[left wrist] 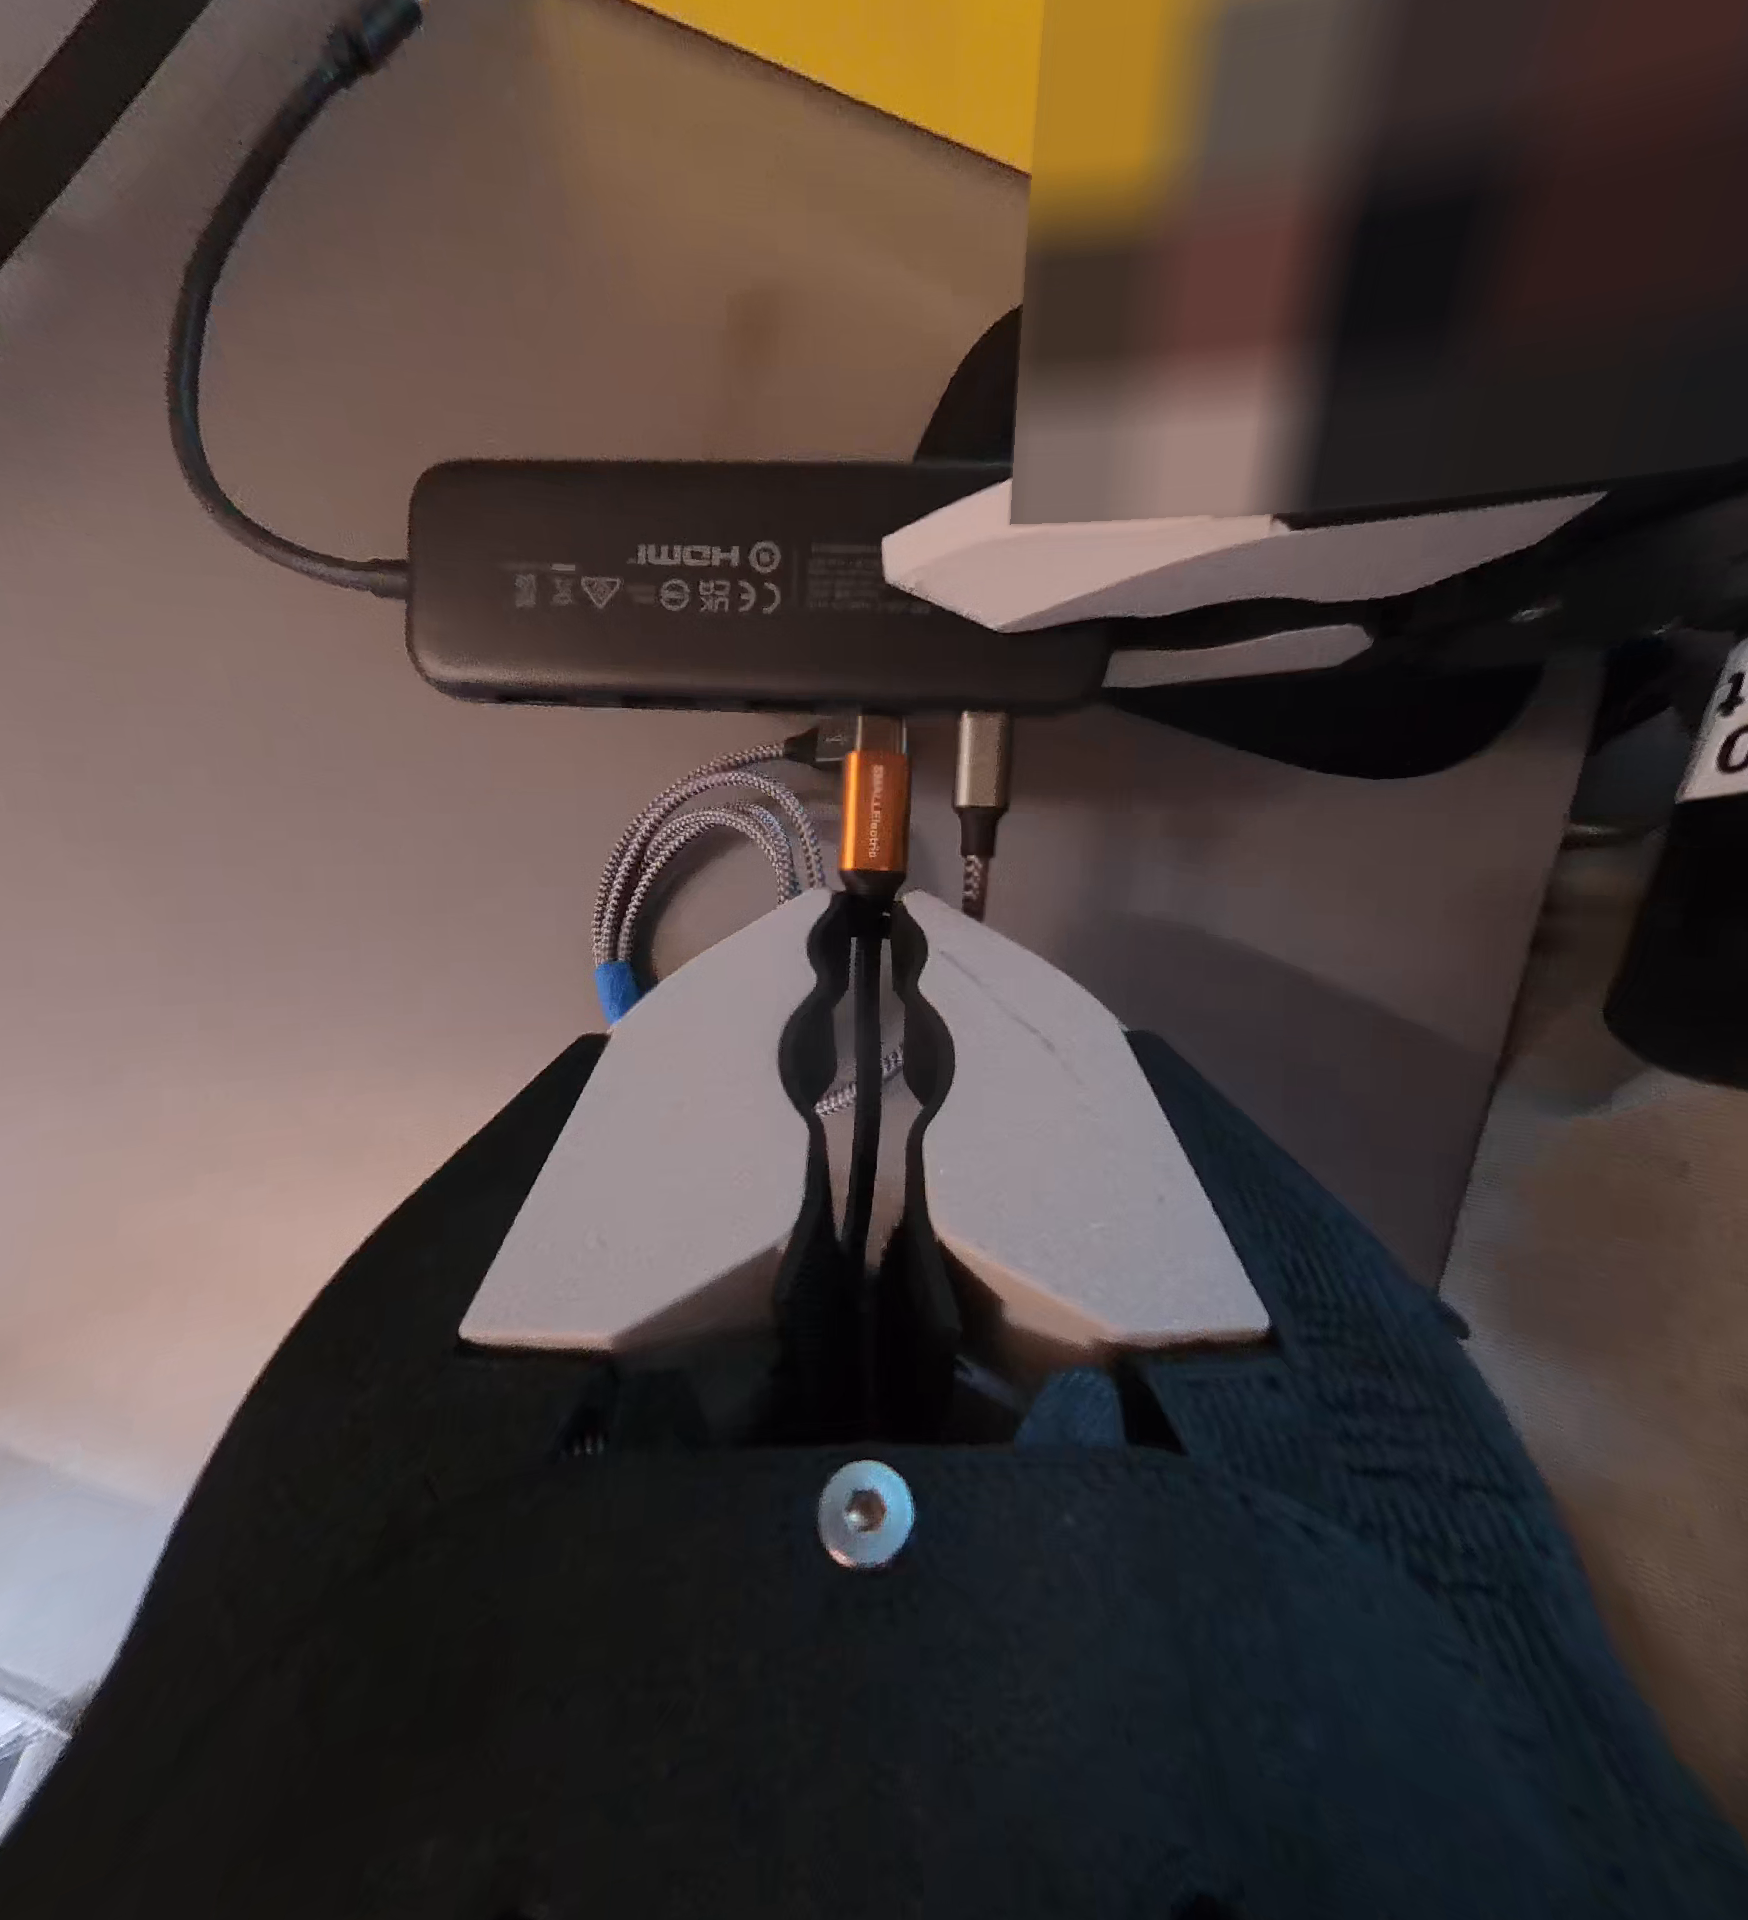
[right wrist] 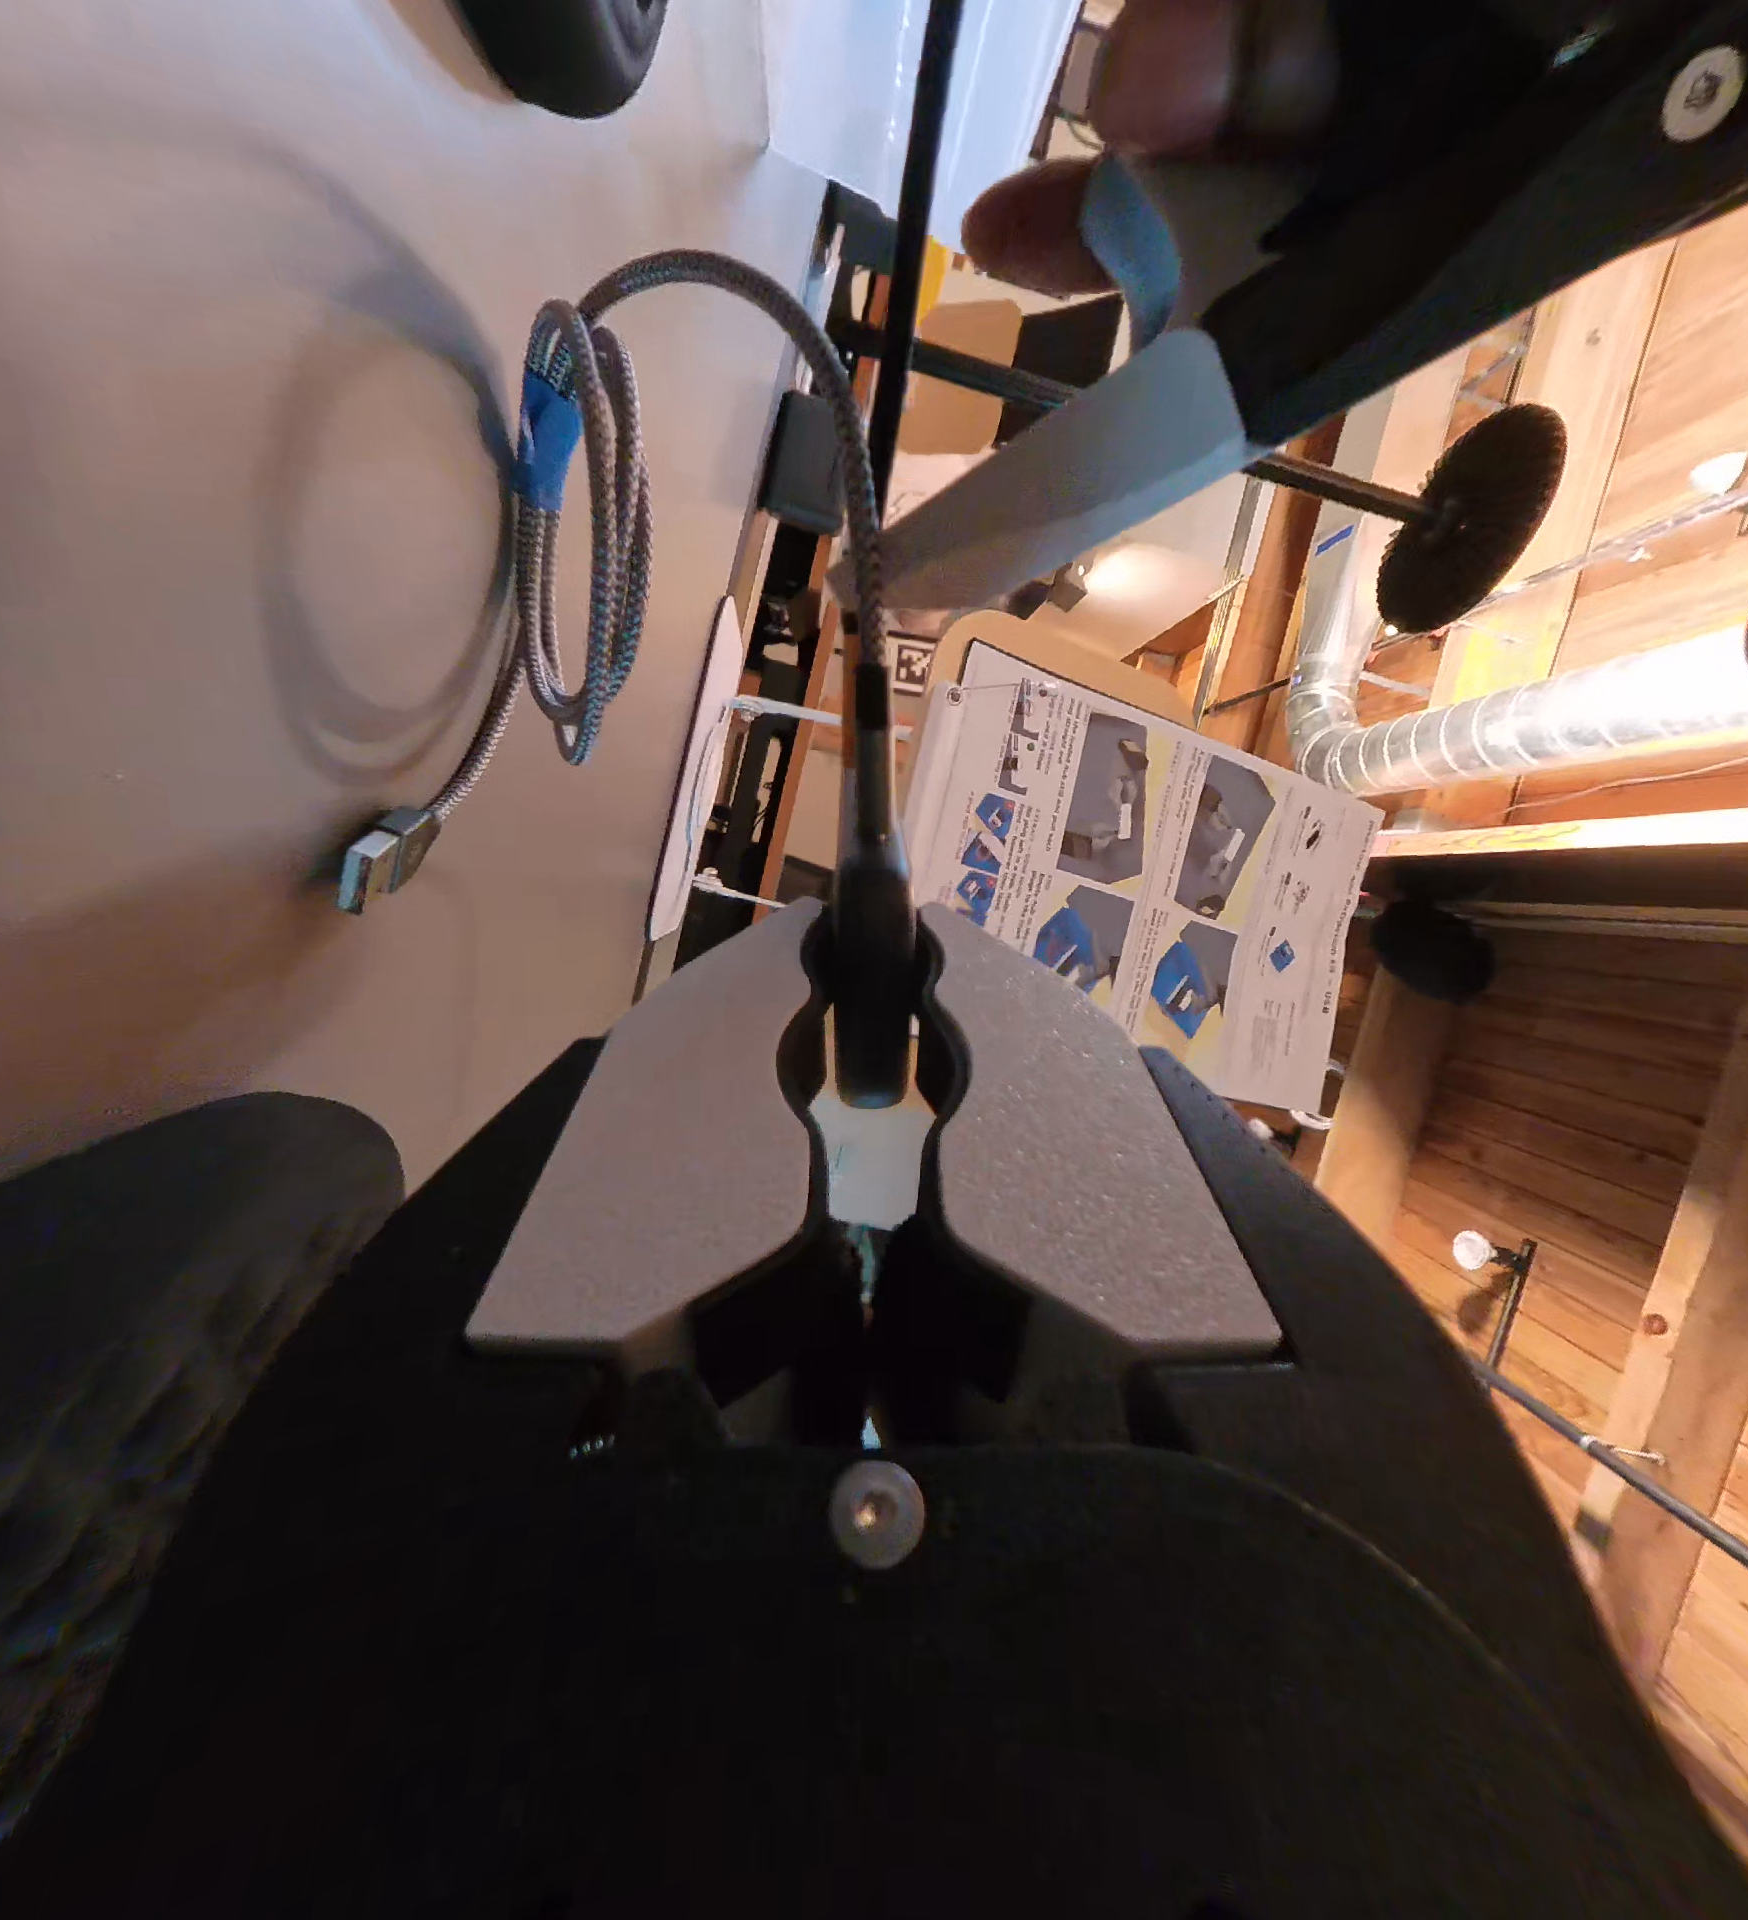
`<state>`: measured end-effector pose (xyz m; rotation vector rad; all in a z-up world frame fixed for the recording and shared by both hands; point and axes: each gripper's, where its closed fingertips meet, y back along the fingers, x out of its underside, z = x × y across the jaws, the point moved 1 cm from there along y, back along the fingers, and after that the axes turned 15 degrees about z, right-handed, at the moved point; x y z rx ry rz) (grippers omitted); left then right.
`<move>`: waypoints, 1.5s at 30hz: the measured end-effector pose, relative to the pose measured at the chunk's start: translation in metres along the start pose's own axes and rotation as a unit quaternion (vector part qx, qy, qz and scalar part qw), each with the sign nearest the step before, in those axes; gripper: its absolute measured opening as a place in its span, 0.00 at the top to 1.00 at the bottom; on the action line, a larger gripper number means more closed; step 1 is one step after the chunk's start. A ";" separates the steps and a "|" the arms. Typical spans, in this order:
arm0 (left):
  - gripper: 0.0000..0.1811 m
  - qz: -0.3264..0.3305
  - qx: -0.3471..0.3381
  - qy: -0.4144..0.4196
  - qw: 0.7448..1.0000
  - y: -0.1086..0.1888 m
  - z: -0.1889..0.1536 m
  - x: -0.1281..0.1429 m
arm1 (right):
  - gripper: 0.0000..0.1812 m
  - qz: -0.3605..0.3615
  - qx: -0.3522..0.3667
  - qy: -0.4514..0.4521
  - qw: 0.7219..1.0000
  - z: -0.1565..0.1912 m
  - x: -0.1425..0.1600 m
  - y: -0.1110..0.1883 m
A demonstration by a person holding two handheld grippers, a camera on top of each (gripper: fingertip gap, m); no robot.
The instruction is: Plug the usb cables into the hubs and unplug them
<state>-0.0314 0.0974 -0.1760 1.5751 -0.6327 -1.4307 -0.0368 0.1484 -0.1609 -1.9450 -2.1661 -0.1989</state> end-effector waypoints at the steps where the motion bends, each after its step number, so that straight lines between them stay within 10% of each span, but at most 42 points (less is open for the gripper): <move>1: 0.96 0.000 -0.003 0.002 1.000 -0.001 0.001 0.000 | 0.94 0.002 -0.002 -0.003 1.000 0.001 0.000 0.000; 45: 0.96 -0.036 0.110 -0.112 0.987 -0.002 -0.039 0.001 | 0.93 -0.142 -0.073 -0.114 0.981 0.013 -0.016 0.029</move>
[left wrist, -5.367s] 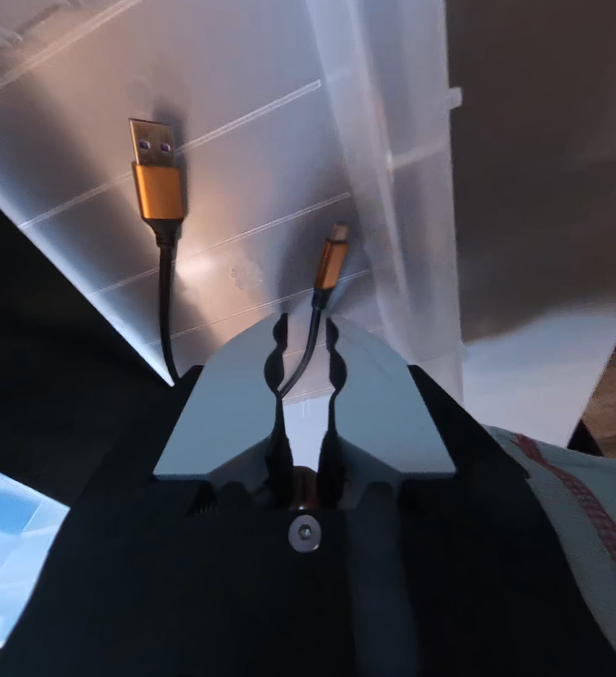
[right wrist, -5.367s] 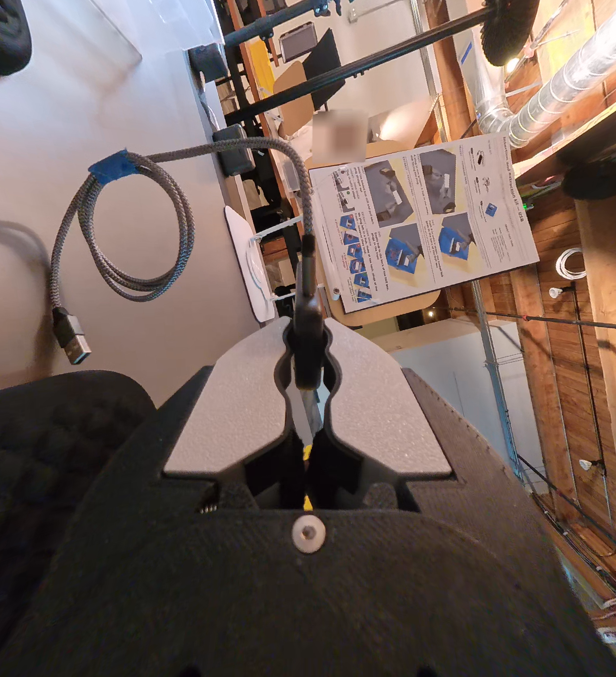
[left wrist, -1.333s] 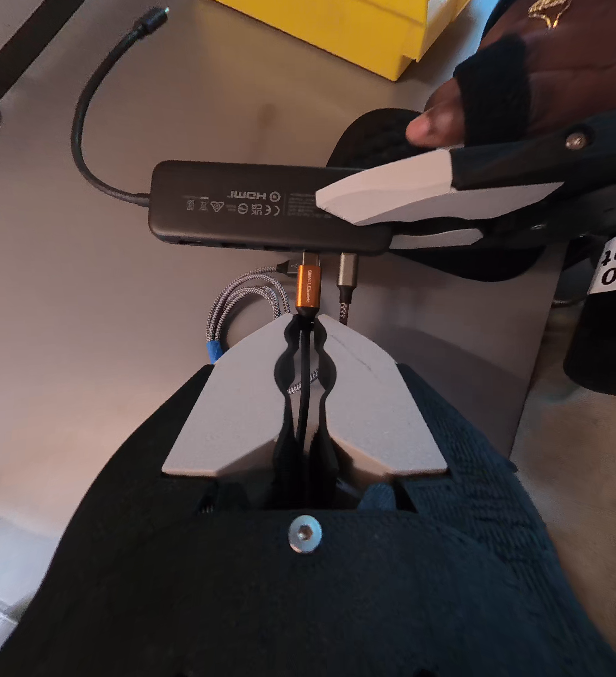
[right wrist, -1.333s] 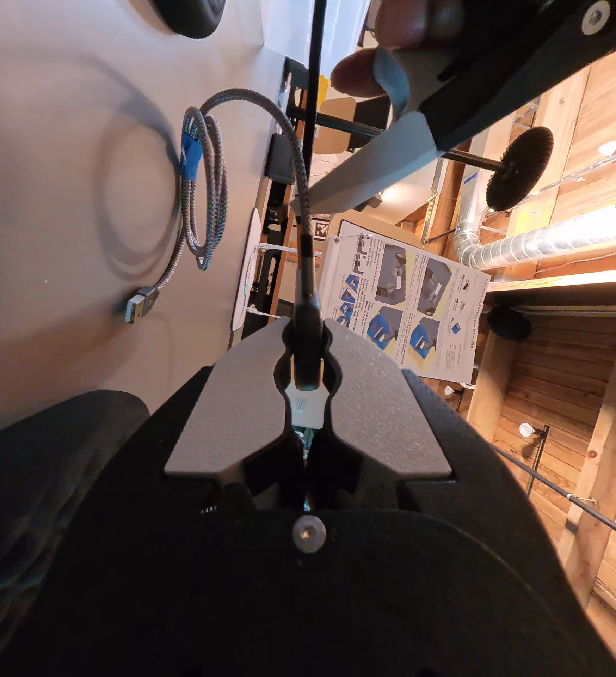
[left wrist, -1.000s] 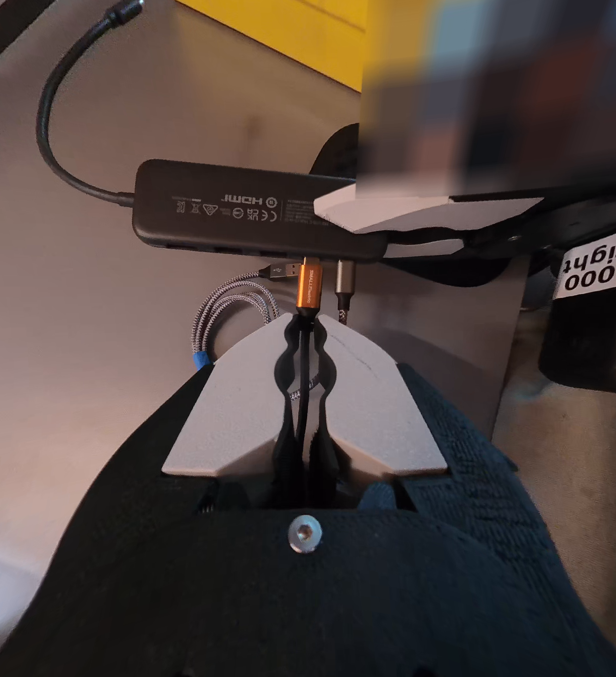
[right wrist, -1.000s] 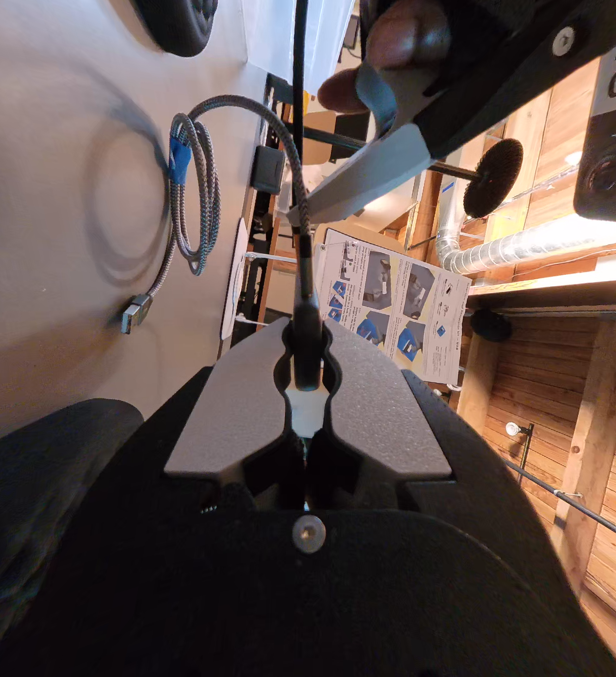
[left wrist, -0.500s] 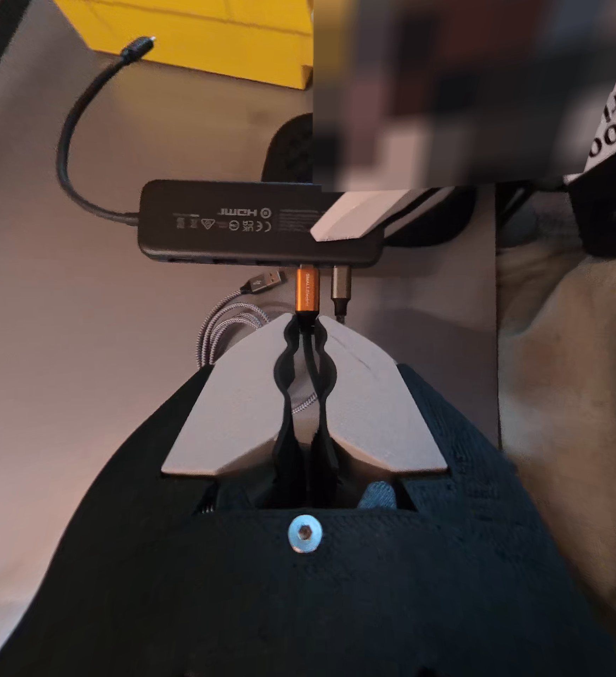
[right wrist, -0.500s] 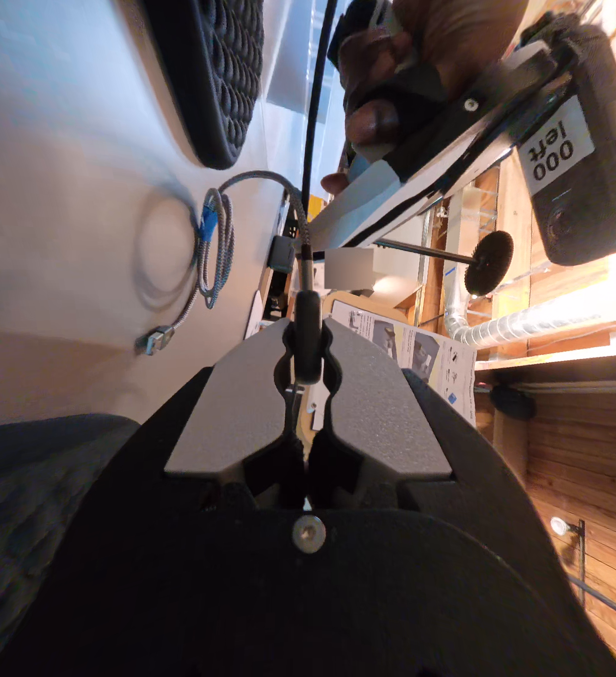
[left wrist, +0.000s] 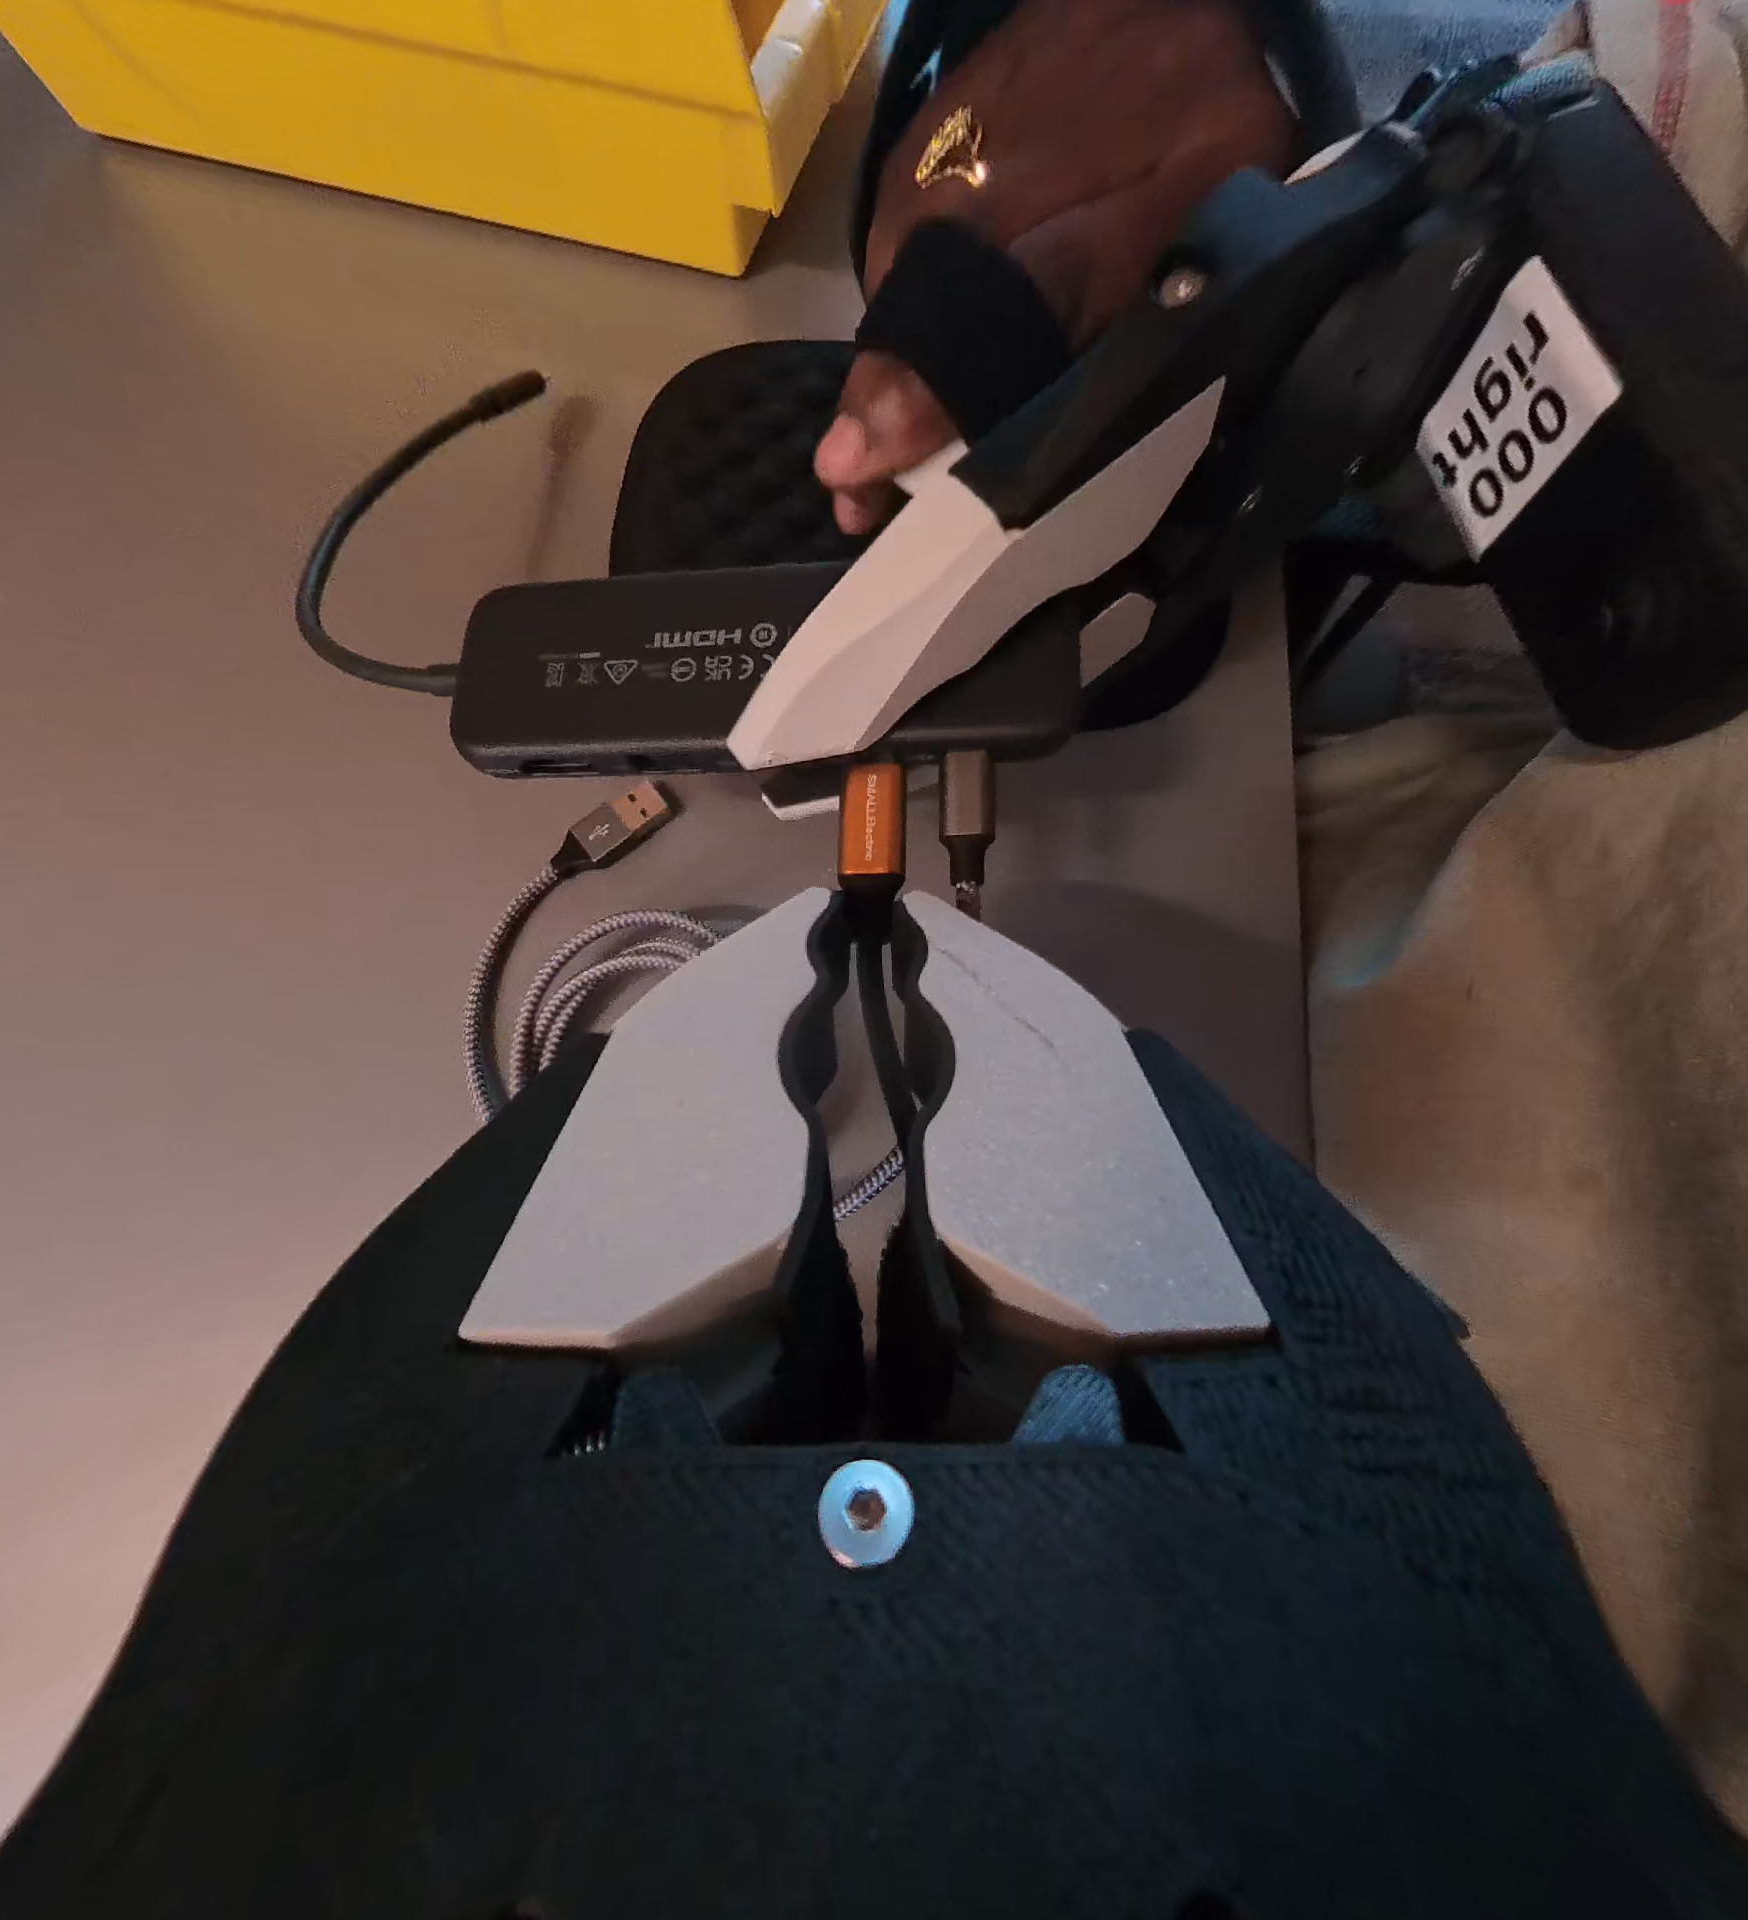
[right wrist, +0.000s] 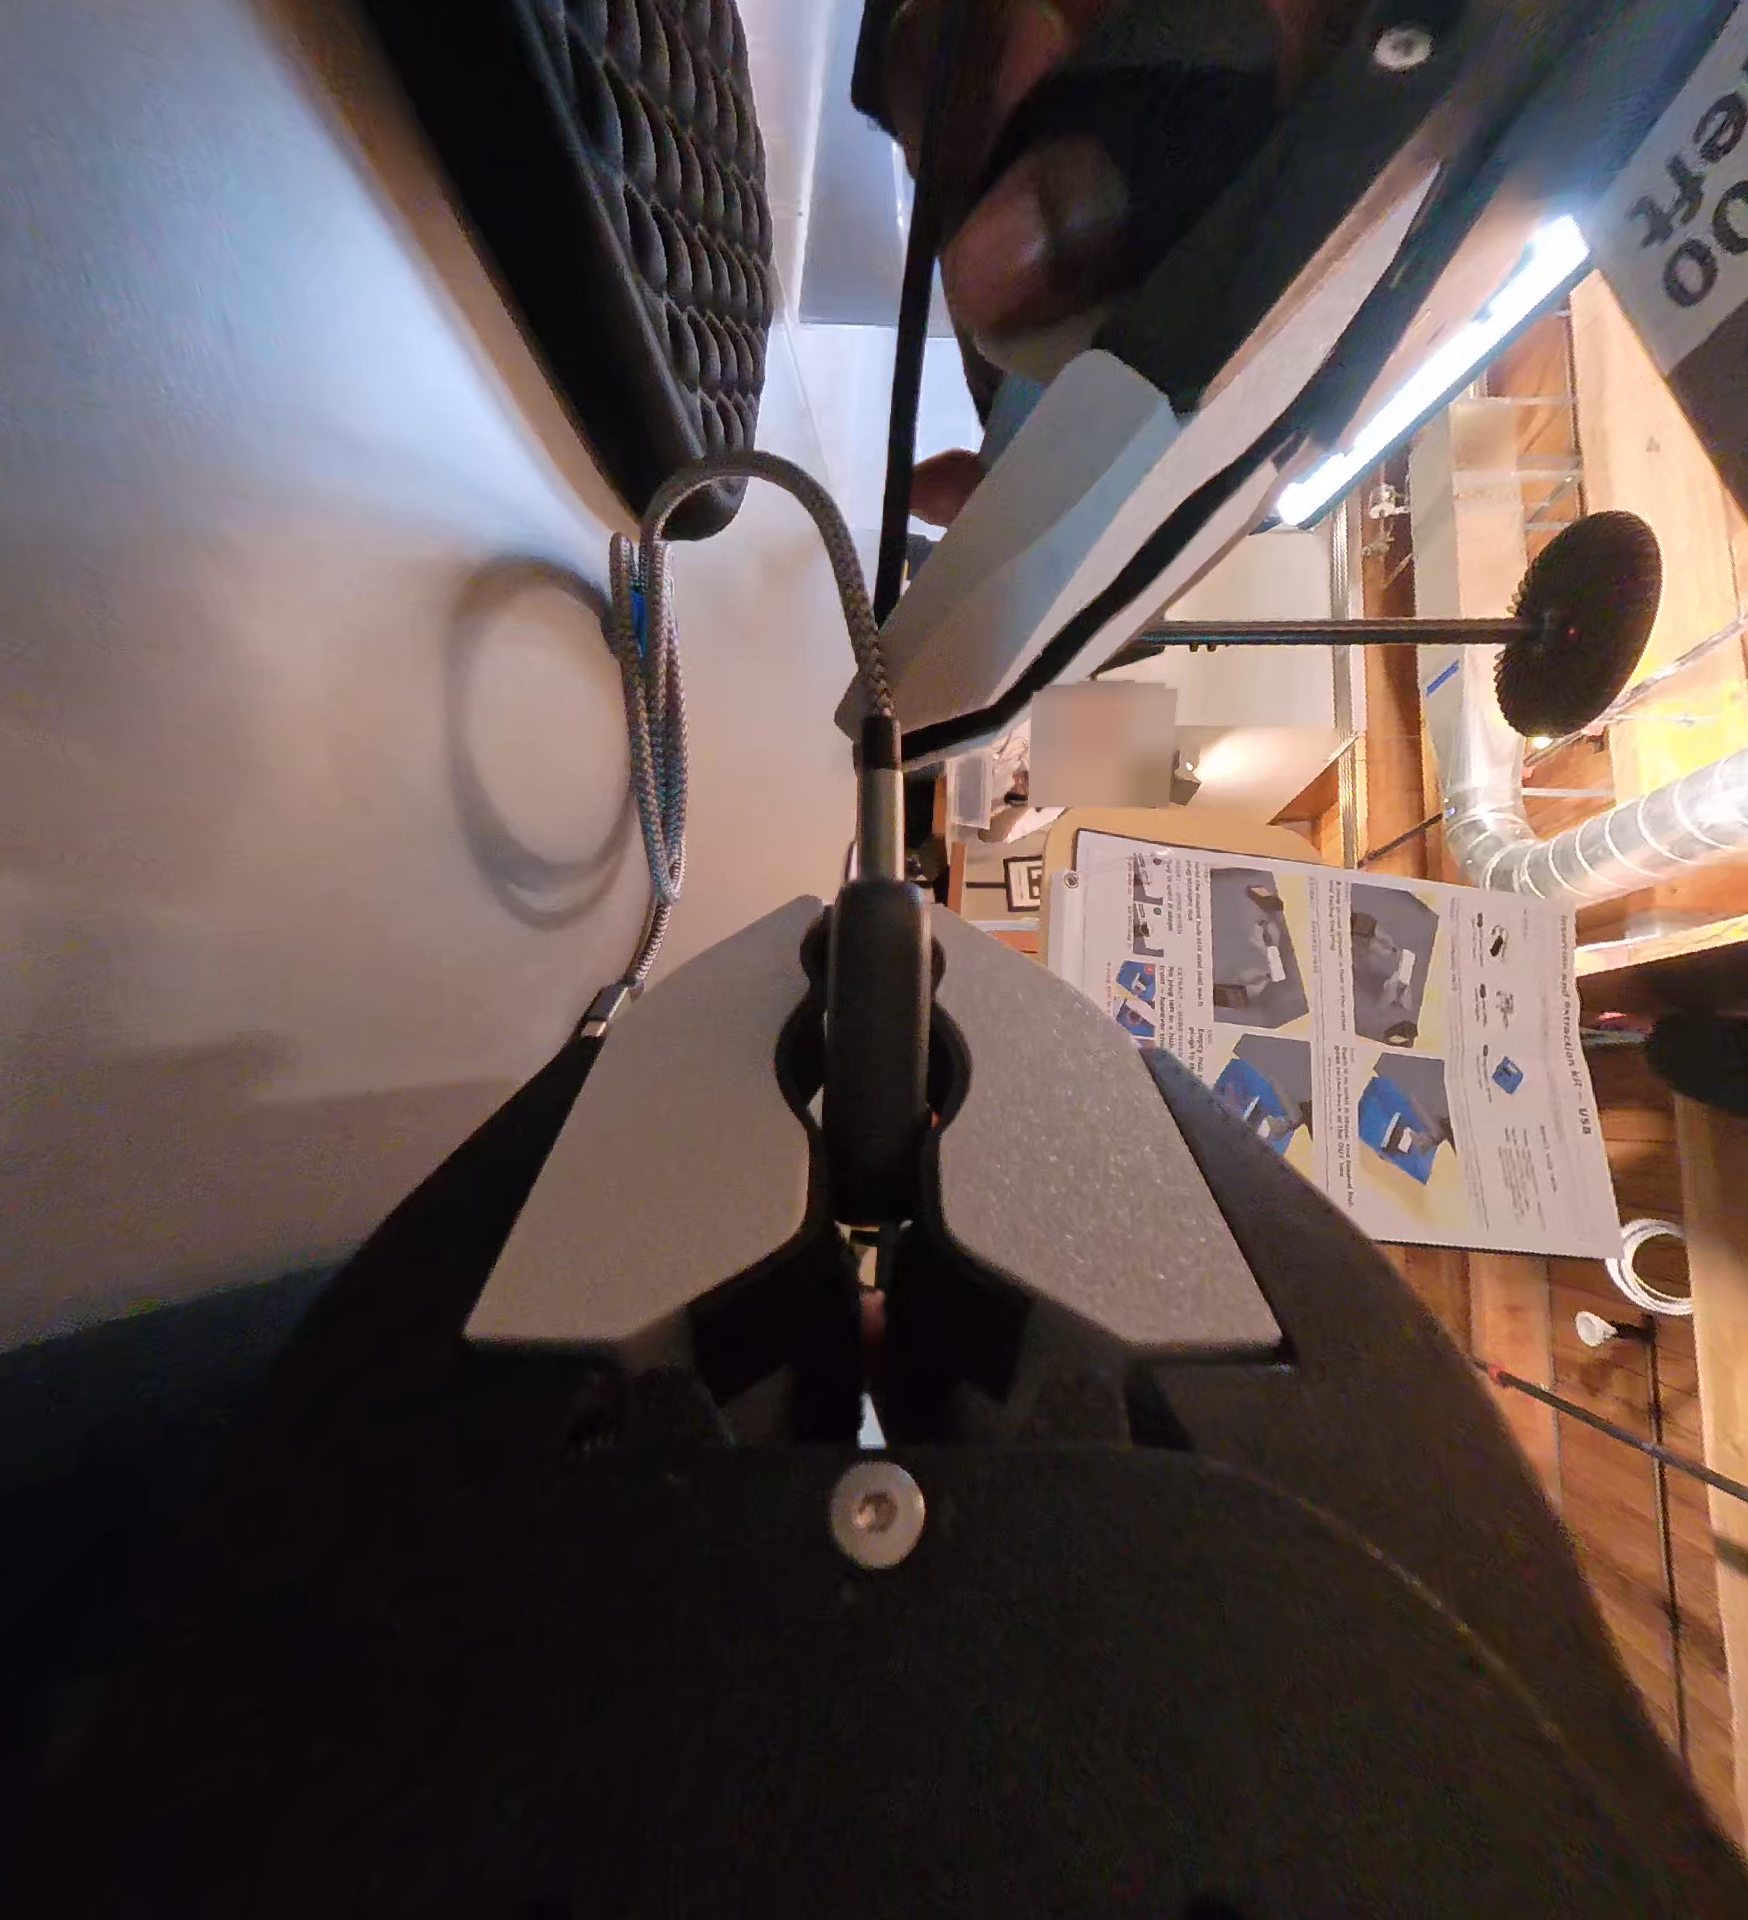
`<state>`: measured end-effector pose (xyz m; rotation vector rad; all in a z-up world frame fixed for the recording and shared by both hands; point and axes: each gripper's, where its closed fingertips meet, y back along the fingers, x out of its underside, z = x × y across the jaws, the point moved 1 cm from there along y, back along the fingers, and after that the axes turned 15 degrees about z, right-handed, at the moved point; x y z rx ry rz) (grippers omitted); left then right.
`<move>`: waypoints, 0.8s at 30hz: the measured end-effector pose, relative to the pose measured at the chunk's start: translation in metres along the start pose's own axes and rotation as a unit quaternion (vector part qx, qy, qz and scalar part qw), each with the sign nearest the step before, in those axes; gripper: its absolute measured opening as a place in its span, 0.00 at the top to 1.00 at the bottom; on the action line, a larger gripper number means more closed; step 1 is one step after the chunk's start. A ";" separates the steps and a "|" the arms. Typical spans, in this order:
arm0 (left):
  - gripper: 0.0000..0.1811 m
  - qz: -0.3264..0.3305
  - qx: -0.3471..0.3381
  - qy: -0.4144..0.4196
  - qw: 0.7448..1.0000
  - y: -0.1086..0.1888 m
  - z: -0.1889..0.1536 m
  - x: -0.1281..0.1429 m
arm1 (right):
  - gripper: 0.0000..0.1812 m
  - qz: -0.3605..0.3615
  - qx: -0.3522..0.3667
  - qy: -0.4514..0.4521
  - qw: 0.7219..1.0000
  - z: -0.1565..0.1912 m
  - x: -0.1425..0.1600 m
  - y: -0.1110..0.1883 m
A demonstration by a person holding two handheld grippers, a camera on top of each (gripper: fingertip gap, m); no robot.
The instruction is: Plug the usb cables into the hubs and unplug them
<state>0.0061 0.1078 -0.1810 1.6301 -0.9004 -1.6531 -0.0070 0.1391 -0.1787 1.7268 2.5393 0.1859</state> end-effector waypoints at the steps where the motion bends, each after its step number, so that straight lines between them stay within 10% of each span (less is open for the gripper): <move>1: 0.96 0.004 -0.001 -0.003 1.000 0.000 0.000 0.001 | 0.93 0.003 0.002 0.002 1.000 0.000 0.000 0.000; 24: 0.96 0.039 -0.054 0.042 0.997 -0.001 0.007 -0.001 | 0.94 0.033 -0.019 0.023 0.999 -0.003 -0.003 -0.010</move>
